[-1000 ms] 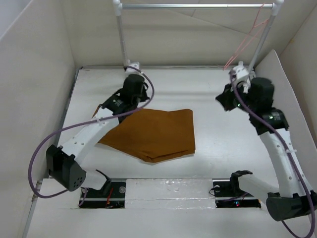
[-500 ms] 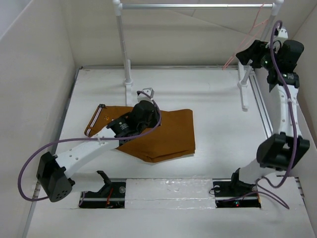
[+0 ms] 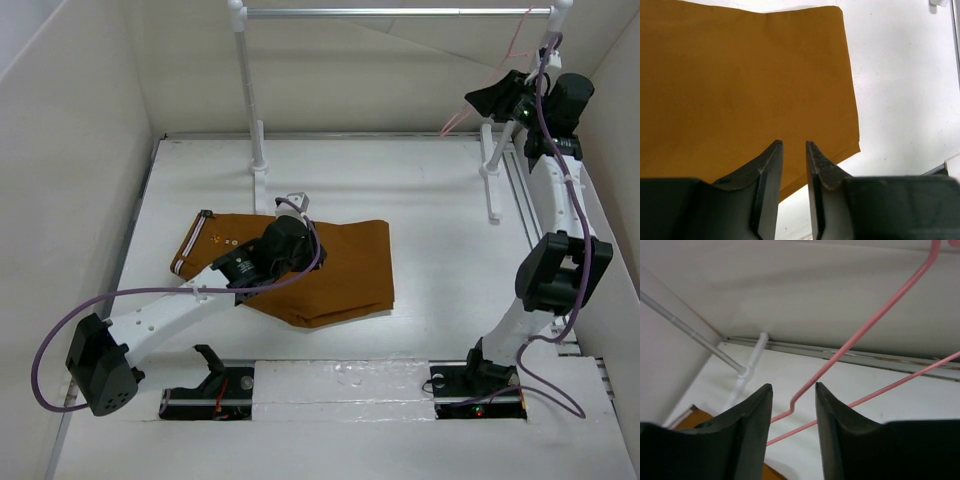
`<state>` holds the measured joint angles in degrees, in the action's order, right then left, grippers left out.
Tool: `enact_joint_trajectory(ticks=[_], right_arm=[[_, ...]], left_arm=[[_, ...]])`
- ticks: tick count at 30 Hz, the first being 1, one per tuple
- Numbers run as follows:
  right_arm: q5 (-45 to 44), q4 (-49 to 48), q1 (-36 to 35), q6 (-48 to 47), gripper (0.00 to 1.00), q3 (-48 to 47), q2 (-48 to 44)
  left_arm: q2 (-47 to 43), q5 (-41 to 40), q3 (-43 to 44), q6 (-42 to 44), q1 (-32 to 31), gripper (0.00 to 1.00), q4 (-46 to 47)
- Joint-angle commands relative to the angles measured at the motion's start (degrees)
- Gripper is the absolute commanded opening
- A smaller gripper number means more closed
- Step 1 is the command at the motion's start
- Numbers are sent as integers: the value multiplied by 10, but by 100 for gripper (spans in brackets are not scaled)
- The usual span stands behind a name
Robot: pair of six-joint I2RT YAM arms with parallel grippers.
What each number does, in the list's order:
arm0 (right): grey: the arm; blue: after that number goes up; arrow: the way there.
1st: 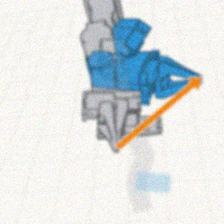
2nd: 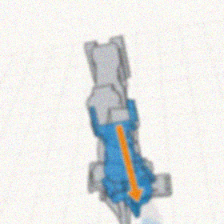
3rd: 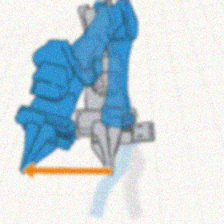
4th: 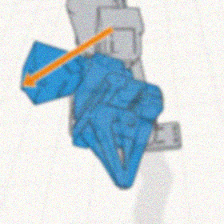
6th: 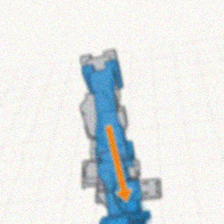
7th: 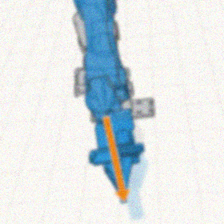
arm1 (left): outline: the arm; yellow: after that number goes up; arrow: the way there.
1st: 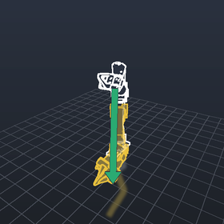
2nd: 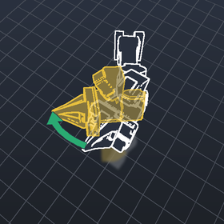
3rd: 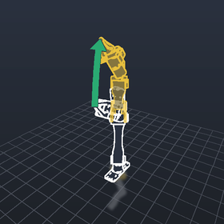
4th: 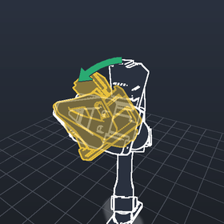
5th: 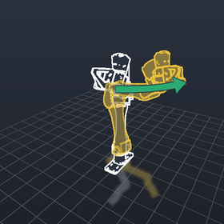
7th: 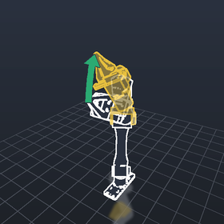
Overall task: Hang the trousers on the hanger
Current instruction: Pick up the hanger from the clothesline.
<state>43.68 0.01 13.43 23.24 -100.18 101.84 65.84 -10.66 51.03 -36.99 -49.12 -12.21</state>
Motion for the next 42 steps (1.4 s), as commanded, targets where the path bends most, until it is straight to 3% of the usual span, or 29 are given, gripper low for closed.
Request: enact_joint_trajectory(ticks=[1,4,6,7,10,12,14,17,19,21,22,23,27,30,31,33,34,38,42], right_arm=[[11,-80,-14,17,41,1,1],[13,-96,-14,25,27,12,5],[6,-91,-14,25,39,15,7],[4,-97,-14,27,54,22,7],[7,-116,-14,34,68,18,18],[15,-133,-14,53,69,12,27],[12,-139,-14,64,63,2,41],[11,-146,-19,65,39,1,48],[9,-148,-19,64,32,5,45],[-5,-148,-19,63,37,20,44],[-8,-153,-19,62,51,24,46],[3,-165,-19,69,54,27,54],[9,-218,-19,94,60,32,64],[11,-215,-24,101,29,19,75],[11,-224,-24,101,13,22,73],[7,-222,-24,96,0,23,62],[8,-216,-24,88,0,24,57],[30,-172,-24,44,0,3,31],[49,-92,-24,-14,0,14,-11]], left_arm=[[-4,7,3,-5,-2,25,17],[-3,9,14,-4,-2,31,14],[0,11,18,-7,-2,32,13],[0,16,21,-7,-2,32,12],[2,20,21,-12,-2,32,15],[3,21,20,-16,-2,32,12],[3,15,16,-18,-8,32,7],[-4,12,12,-26,-8,32,-1],[-9,7,6,-27,-8,32,1],[-12,7,14,-25,-8,33,1],[-10,6,18,-25,-8,33,-3],[-7,6,22,-22,-8,33,-4],[1,11,30,-20,-8,33,-7],[1,11,25,-22,-13,33,-11],[0,11,24,-22,-13,33,-11],[-4,8,26,-20,-13,33,-12],[-3,7,28,-19,-13,33,-9],[18,16,65,3,-13,51,-7],[45,23,135,23,-13,52,-8]])
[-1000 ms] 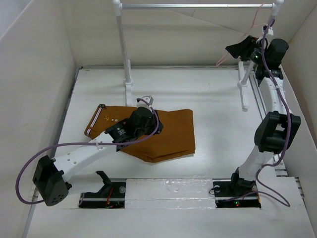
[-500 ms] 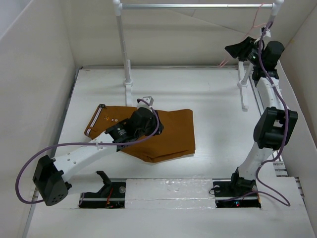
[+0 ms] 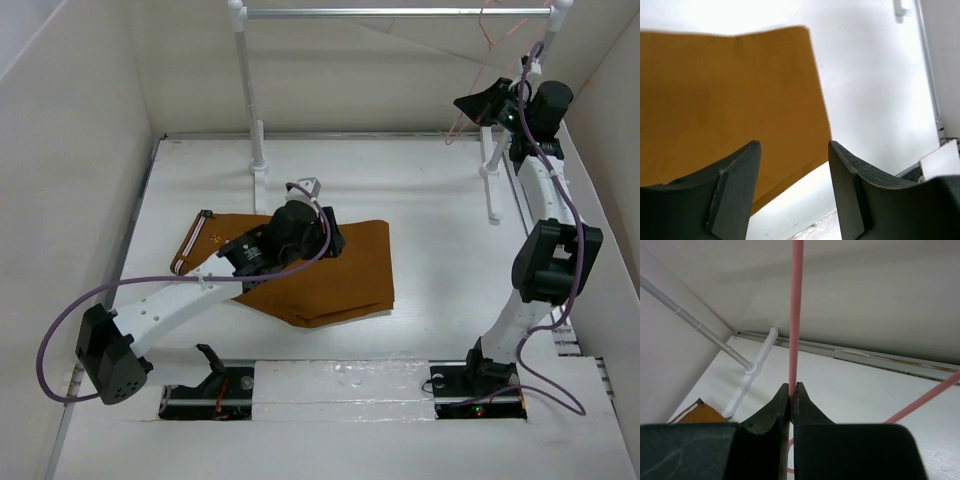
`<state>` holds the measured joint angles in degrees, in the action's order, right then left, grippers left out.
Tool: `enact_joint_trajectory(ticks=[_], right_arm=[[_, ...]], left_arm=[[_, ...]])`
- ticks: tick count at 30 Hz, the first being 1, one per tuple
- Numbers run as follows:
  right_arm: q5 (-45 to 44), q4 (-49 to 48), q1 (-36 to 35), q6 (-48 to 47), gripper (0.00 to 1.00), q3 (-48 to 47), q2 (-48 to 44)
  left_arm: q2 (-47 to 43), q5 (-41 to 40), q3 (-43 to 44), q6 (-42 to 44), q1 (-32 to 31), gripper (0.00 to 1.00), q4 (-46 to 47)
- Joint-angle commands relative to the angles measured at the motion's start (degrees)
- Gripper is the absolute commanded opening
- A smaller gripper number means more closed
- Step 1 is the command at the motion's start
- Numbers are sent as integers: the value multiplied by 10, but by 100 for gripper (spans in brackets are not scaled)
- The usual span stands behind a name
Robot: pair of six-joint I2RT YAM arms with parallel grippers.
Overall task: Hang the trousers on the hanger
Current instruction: Pick up the hanger from the clothesline.
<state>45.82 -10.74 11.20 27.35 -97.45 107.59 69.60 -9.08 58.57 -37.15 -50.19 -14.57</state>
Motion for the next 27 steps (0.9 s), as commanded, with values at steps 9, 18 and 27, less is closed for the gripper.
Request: enact_joint_trajectory(ticks=[9,18,27], right_arm=[[88,82,-2,-137,0,136,-164],[74,215,-43,-246,0,323,-286],[68,255,-63,-263,0,534,-422]], left_arm=[[112,58,268,71,-3,57,23],[208,104,378,59,-3,60,88],[294,51,378,19,-60,63,179]])
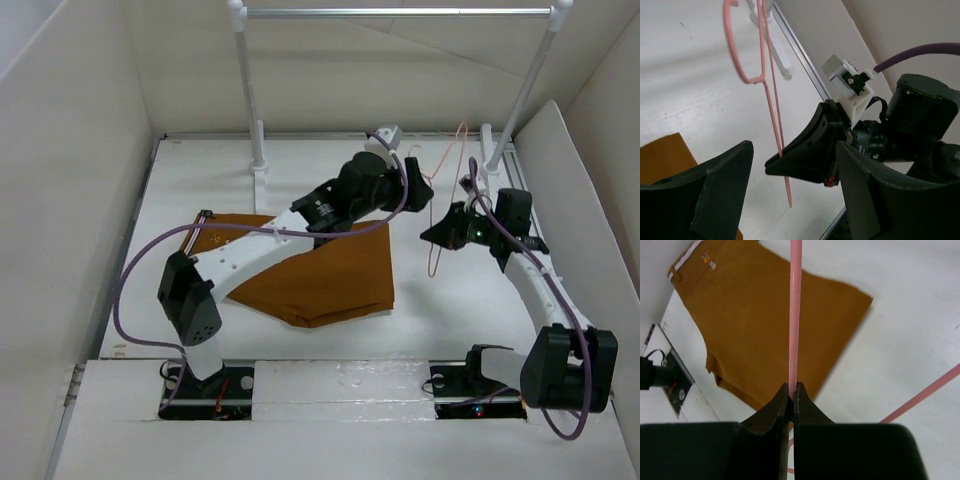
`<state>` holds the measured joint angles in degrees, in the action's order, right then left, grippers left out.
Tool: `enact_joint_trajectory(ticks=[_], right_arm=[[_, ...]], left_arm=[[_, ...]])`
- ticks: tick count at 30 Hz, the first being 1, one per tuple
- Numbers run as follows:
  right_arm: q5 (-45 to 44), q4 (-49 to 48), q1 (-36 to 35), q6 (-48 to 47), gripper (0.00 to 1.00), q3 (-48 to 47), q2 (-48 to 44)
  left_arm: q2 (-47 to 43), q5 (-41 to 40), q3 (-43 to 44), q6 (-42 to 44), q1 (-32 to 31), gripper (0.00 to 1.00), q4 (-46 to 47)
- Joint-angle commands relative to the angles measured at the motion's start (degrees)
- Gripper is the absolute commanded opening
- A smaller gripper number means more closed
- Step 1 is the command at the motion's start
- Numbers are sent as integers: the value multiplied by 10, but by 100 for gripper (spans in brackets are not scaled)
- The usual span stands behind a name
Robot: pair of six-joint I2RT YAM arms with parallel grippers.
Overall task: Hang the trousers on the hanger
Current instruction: Pick up the hanger from the clothesline, then place the trousers on the hanger.
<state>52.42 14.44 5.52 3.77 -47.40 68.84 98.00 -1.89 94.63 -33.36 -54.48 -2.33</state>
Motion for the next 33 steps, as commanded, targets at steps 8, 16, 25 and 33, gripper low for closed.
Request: enact_joint_trajectory(ticks=[8,16,25,33], right_arm=[[5,13,-11,8,0,97,-113],[3,67,-11,-4,0,108,-162],[-28,165,-11,-63,0,149,-209],[-107,305,-16,-142,62,104,-243]], left_arm=[[66,-129,27,-44,-61,60,80],[112,-212,64,-53,-79,51,66],[113,-254,18,-95,-85,9,77],[64,-232,-125,-165,-96,0,118]])
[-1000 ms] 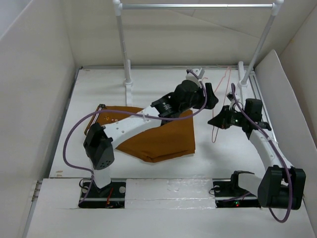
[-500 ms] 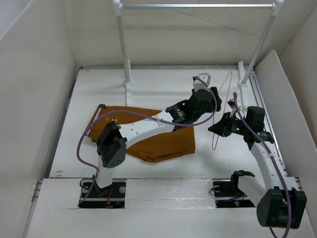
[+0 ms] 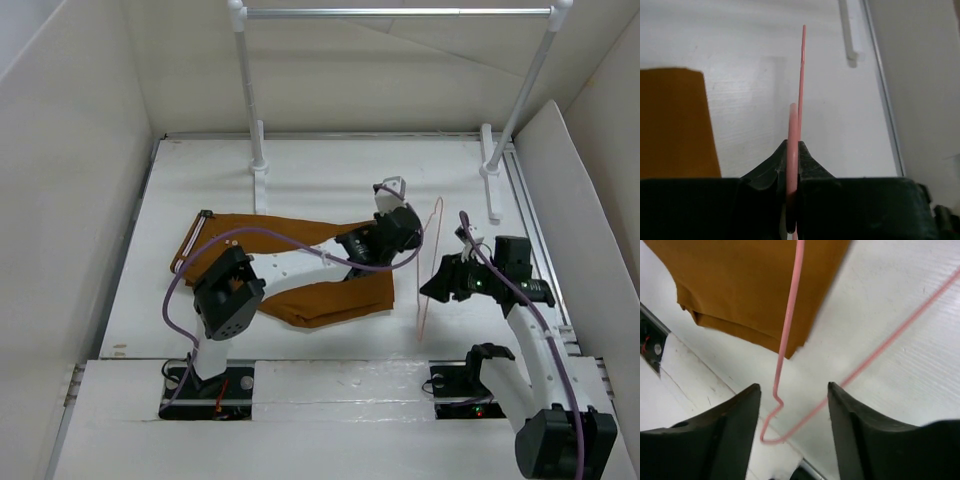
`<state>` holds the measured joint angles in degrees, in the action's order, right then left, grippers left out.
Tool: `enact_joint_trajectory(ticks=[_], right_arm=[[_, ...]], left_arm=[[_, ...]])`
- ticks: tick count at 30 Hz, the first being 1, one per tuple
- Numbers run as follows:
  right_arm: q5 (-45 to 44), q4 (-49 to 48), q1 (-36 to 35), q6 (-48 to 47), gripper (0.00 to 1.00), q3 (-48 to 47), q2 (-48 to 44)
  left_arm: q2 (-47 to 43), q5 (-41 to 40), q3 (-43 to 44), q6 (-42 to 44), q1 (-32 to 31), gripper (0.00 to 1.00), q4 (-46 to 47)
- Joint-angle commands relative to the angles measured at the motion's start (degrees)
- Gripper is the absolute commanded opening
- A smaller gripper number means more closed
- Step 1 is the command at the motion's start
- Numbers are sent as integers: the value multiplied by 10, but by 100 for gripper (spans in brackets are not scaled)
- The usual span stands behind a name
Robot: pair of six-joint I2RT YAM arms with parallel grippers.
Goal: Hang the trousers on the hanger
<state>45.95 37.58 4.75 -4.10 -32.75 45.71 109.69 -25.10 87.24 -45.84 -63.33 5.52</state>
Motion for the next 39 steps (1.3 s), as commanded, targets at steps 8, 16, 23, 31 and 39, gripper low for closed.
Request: enact_joint_trajectory(ticks=[8,16,23,31,39], right_arm=[[-63,65,-39,-65,65,-76,-5],[-39,-154,-65,0,2,-32,110],[-76,-352,-139,95,47,-14,249],[-144,-459,-215,177,55,-7,377],[-161,-557,-251,238,7,45,398]], left_arm=[[-83,-36,-138,-112,-28,0,55],[-72,-100,-150,-93,0,0,30],[-91,-107,-202,-78,13,0,27],[-88,-109,-211,-65,18,0,13],[-87,-113,-224,-43,35,0,11]])
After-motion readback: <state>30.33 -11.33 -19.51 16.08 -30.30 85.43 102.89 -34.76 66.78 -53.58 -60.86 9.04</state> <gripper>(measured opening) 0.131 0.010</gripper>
